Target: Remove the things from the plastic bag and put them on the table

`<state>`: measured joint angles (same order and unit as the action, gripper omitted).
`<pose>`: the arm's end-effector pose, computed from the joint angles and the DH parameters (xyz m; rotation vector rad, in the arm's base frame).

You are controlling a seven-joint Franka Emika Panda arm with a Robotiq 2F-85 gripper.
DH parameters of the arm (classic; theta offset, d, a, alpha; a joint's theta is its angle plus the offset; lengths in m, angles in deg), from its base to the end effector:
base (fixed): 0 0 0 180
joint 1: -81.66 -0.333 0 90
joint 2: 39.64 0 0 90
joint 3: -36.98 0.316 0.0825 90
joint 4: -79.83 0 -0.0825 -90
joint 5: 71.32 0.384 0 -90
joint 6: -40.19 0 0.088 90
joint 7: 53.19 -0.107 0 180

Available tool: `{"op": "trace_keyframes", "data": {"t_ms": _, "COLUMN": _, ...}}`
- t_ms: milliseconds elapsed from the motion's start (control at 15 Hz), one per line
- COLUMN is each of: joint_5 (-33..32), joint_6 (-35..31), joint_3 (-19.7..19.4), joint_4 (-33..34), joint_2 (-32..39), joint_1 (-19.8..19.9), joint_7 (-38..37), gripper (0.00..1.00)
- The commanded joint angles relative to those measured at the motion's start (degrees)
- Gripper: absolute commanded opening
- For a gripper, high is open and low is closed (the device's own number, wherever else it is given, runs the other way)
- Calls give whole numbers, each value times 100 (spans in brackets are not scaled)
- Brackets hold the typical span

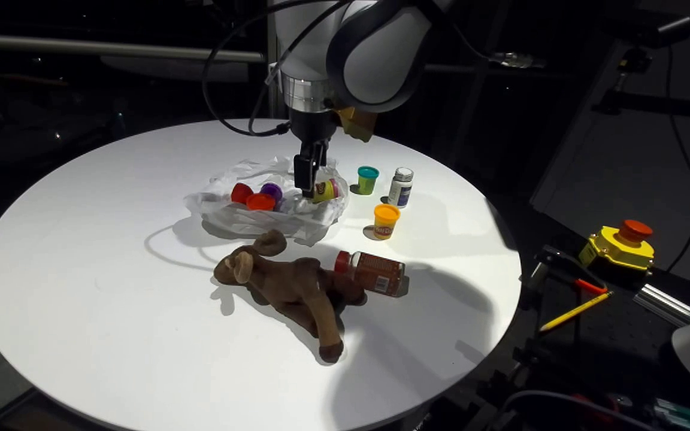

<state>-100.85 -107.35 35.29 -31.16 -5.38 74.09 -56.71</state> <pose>0.6190 0.0726 0.1746 2.7637 0.6754 0.0869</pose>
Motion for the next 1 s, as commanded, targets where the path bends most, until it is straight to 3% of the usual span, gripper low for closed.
{"op": "trace_keyframes", "data": {"t_ms": 0, "joint_5": 315, "joint_6": -11, "joint_3": 207, "joint_4": 375, "joint_2": 237, "joint_1": 338, "joint_7": 1276, "gripper": 100}}
{"op": "trace_keyframes", "data": {"t_ms": 400, "joint_5": 783, "joint_6": 104, "joint_3": 578, "joint_4": 497, "joint_2": 496, "joint_1": 868, "joint_7": 2939, "gripper": 100}}
{"op": "trace_keyframes", "data": {"t_ms": 933, "joint_5": 708, "joint_6": 70, "joint_3": 473, "joint_4": 869, "joint_2": 841, "joint_1": 855, "joint_7": 3148, "gripper": 100}}
